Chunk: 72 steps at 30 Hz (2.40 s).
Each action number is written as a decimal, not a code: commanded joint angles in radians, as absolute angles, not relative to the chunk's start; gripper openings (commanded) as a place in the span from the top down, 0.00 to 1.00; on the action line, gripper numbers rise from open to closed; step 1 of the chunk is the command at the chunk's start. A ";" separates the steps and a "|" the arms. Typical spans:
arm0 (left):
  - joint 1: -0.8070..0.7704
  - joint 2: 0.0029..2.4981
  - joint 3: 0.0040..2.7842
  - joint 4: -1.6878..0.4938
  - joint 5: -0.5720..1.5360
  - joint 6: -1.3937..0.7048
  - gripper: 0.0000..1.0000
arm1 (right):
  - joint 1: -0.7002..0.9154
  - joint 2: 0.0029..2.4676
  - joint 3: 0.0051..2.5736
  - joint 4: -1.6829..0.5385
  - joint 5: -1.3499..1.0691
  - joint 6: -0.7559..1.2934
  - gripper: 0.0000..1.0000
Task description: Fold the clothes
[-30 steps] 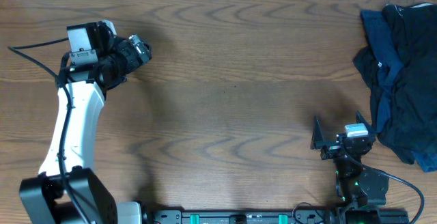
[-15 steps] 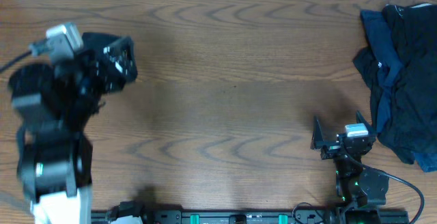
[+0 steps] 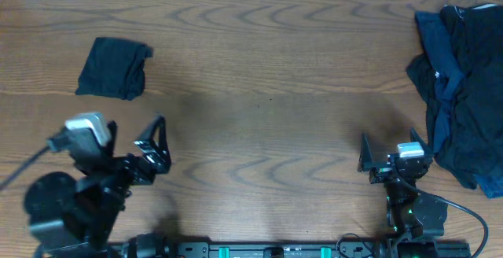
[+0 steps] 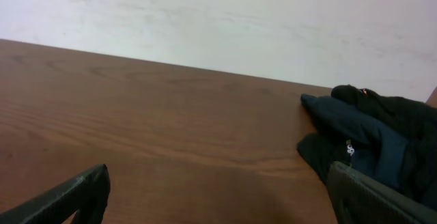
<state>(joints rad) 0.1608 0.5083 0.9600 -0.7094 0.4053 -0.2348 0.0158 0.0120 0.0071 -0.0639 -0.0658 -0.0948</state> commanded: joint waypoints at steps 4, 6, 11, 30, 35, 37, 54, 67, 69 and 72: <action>0.163 0.382 0.647 -0.553 0.407 -0.221 0.02 | 0.008 0.007 0.005 -0.070 -0.056 -0.083 0.01; 0.163 0.348 0.544 -0.435 0.407 -0.221 0.02 | 0.008 0.007 0.005 -0.070 -0.056 -0.083 0.01; 0.163 0.290 0.321 -0.110 0.374 -0.221 0.02 | 0.008 0.007 0.005 -0.070 -0.056 -0.083 0.01; 0.163 0.104 0.051 0.174 0.321 -0.221 0.02 | 0.008 0.007 0.005 -0.070 -0.056 -0.083 0.01; 0.163 0.075 0.043 0.174 0.321 -0.221 0.02 | 0.008 0.007 0.005 -0.070 -0.056 -0.083 0.01; 0.163 0.057 0.032 0.174 0.321 -0.221 0.02 | 0.008 0.007 0.006 -0.070 -0.056 -0.083 0.01; 0.161 0.002 0.004 0.090 0.320 -0.217 0.02 | 0.008 0.007 0.005 -0.070 -0.056 -0.083 0.01; 0.161 0.019 0.004 -0.044 0.321 -0.195 0.02 | 0.008 0.007 0.005 -0.070 -0.056 -0.083 0.01; 0.161 0.024 0.004 -0.045 0.321 -0.195 0.02 | 0.008 0.007 0.005 -0.070 -0.056 -0.083 0.01; 0.161 0.024 0.004 -0.044 0.321 -0.195 0.02 | 0.008 0.007 0.005 -0.070 -0.056 -0.083 0.01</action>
<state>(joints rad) 0.1608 0.0223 0.0185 -0.0021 0.3145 -0.2085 0.0158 0.0120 0.0071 -0.0647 -0.0624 -0.0948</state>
